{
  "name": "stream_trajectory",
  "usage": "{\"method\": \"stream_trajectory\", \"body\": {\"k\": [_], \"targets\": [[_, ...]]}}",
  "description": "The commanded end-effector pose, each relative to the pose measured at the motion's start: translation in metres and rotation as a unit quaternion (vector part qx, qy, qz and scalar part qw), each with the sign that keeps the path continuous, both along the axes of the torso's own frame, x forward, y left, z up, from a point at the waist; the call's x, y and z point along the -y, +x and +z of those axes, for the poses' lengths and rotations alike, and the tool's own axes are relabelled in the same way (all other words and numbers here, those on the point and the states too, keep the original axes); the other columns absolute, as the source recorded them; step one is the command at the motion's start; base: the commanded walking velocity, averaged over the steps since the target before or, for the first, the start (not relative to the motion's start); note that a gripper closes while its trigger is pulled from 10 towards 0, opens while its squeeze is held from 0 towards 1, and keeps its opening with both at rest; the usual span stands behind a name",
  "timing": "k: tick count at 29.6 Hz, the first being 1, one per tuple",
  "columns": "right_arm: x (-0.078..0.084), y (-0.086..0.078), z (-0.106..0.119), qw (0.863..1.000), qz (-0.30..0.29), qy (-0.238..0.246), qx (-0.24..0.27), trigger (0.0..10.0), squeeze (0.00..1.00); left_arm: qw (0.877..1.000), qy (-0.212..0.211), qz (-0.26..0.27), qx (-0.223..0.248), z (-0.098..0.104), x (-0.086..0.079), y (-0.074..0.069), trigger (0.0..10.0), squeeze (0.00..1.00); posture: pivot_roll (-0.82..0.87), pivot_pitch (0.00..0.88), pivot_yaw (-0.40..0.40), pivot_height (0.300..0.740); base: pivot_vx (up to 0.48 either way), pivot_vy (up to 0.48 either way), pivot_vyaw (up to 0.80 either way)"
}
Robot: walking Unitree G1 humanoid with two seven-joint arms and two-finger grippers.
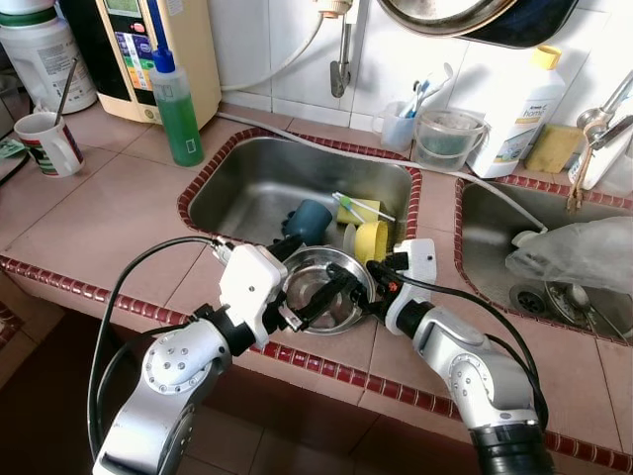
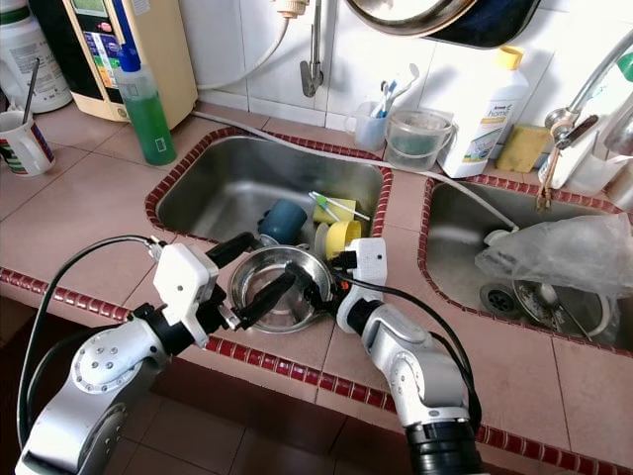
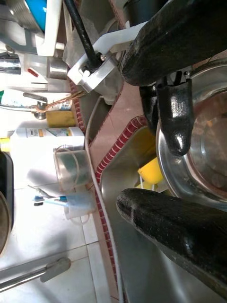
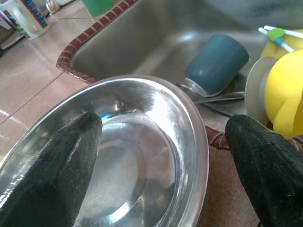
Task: Kitchen organization
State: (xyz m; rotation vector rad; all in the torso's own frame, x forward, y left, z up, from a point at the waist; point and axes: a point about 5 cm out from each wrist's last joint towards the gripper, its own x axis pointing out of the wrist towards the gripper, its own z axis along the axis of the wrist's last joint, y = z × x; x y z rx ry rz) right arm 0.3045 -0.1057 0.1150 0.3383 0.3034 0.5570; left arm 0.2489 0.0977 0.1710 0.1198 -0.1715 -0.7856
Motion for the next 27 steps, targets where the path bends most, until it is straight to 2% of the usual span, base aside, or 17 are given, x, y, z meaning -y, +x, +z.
{"method": "stream_trajectory", "body": {"k": [1, 3, 4, 5, 6, 8, 9, 11, 12, 13, 14, 19, 27], "targets": [[0.002, -0.002, 0.004, 1.0, 0.006, 0.007, -0.004, 10.0, 0.0, 1.0, -0.001, -0.003, 0.012, 0.007, 0.002, 0.0, 10.0, 0.0, -0.01, 0.072, -0.043, 0.74, 0.0, 0.0, 0.0], [0.002, -0.004, 0.003, 1.0, 0.012, 0.01, -0.019, 10.0, 0.0, 1.0, -0.002, -0.003, 0.013, 0.007, 0.002, 0.0, 10.0, 0.0, -0.02, 0.072, -0.044, 0.74, 0.0, 0.0, 0.0], [0.002, -0.005, 0.002, 0.999, 0.015, 0.011, -0.026, 6.4, 0.0, 1.0, -0.002, -0.003, 0.014, 0.007, 0.002, 0.001, 10.0, 0.0, -0.02, 0.071, -0.045, 0.74, 0.0, 0.0, 0.0], [0.002, -0.005, 0.002, 0.999, 0.017, 0.011, -0.028, 6.4, 0.0, 1.0, -0.003, -0.003, 0.014, 0.008, 0.002, 0.001, 10.0, 0.0, -0.02, 0.071, -0.045, 0.74, 0.0, 0.0, 0.0], [0.003, -0.006, 0.002, 0.999, 0.02, 0.011, -0.029, 5.9, 0.0, 1.0, -0.005, -0.007, 0.012, 0.008, 0.003, 0.0, 10.0, 0.0, -0.02, 0.068, -0.046, 0.74, 0.0, 0.0, 0.0], [0.003, -0.006, 0.002, 0.999, 0.021, 0.012, -0.03, 5.9, 0.0, 1.0, -0.006, -0.009, 0.011, 0.008, 0.003, -0.001, 10.0, 0.0, -0.02, 0.068, -0.046, 0.74, 0.0, 0.0, 0.0], [0.004, -0.006, 0.003, 0.999, 0.023, 0.01, -0.03, 3.4, 0.0, 1.0, -0.006, -0.013, 0.01, 0.007, 0.004, -0.001, 10.0, 0.0, -0.02, 0.067, -0.047, 0.74, 0.0, 0.0, 0.0], [0.005, -0.006, 0.002, 0.999, 0.024, 0.006, -0.033, 3.2, 0.0, 1.0, -0.009, -0.022, -0.005, 0.002, 0.003, -0.004, 10.0, 0.0, -0.02, 0.065, -0.048, 0.74, 0.0, 0.0, 0.0], [0.005, -0.006, 0.002, 0.999, 0.024, 0.003, -0.035, 2.3, 0.0, 0.999, -0.004, -0.032, -0.015, -0.004, 0.001, -0.008, 10.0, 0.0, -0.02, 0.064, -0.05, 0.74, 0.0, 0.0, 0.0], [0.005, -0.007, 0.001, 0.999, 0.024, 0.001, -0.036, 2.3, 0.0, 0.999, 0.0, -0.038, -0.021, -0.007, 0.0, -0.01, 10.0, 0.0, -0.02, 0.064, -0.05, 0.74, 0.0, 0.0, 0.0], [0.006, -0.007, 0.002, 0.999, 0.025, 0.002, -0.036, 0.0, 0.0, 0.998, 0.009, -0.049, -0.027, -0.011, -0.001, -0.013, 10.0, 0.0, -0.02, 0.064, -0.051, 0.74, 0.0, 0.0, 0.0], [0.006, -0.007, 0.002, 0.999, 0.026, 0.003, -0.044, 0.0, 0.0, 0.996, 0.021, -0.083, -0.041, -0.015, -0.003, -0.025, 10.0, 0.0, -0.02, 0.065, -0.056, 0.74, 0.0, 0.0, 0.0], [0.006, -0.008, 0.001, 0.998, 0.033, 0.007, -0.051, 0.0, 0.0, 0.995, 0.028, -0.093, -0.038, -0.014, -0.003, -0.026, 10.0, 0.0, -0.02, 0.062, -0.06, 0.74, 0.0, 0.0, 0.0]]}}
